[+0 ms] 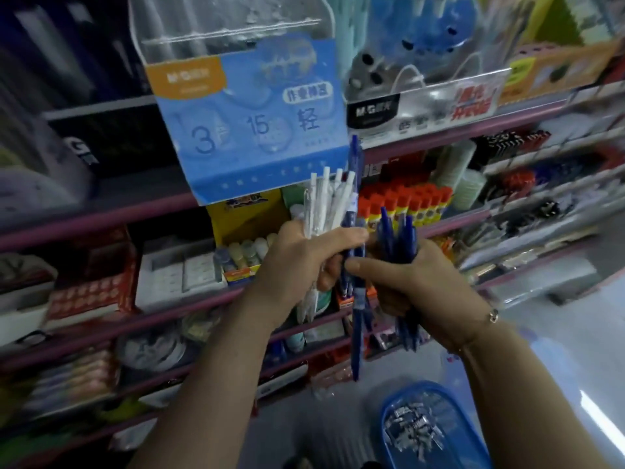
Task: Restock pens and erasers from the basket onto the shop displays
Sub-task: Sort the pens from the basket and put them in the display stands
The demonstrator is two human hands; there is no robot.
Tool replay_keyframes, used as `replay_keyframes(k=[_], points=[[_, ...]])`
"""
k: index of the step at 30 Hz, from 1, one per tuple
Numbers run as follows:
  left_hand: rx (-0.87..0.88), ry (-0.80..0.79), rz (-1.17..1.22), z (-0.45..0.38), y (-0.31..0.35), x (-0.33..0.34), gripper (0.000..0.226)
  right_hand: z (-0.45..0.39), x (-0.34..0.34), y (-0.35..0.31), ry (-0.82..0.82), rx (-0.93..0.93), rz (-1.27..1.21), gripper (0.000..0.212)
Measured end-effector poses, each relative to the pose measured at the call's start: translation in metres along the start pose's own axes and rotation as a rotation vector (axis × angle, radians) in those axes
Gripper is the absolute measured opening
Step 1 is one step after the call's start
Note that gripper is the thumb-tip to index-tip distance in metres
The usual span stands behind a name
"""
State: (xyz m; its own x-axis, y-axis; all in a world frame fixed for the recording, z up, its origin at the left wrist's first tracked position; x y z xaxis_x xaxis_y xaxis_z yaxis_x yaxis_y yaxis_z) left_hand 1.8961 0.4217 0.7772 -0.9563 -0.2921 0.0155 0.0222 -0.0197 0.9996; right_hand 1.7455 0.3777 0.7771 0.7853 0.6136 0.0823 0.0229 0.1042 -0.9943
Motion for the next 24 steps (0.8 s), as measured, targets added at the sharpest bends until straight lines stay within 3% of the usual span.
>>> replay_keyframes(k=[5,9,11,19,24], points=[[0.024,-0.121,-0.087,0.002,0.002,-0.008,0.034,-0.008,-0.004,0.004,-0.080,0.079,-0.028,0.011],[0.002,-0.160,-0.127,-0.007,-0.001,0.003,0.038,-0.012,-0.029,0.007,-0.094,0.179,-0.069,0.035],[-0.011,-0.167,-0.129,-0.013,-0.002,0.011,0.036,-0.014,-0.046,0.004,-0.068,0.192,-0.086,0.027],[-0.054,-0.349,-0.078,-0.029,0.009,0.047,0.036,-0.025,-0.083,-0.028,0.126,-0.025,-0.093,0.032],[-0.048,-0.385,-0.042,-0.037,0.015,0.063,0.025,-0.027,-0.079,-0.040,0.083,-0.014,-0.069,0.016]])
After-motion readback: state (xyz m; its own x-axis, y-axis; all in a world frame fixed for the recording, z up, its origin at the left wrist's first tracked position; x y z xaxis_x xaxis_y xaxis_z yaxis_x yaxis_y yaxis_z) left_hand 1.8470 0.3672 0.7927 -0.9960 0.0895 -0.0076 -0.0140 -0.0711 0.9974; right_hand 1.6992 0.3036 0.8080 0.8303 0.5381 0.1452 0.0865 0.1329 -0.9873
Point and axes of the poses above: each hand's wrist, its own z-axis away from the middle knuckle, its own x-axis out of the palm, y = z × x, the point moved 1 cm from there along -z, towards the middle knuckle, and after that the axes turned 5 degrees about y, right-handed, at the moved point
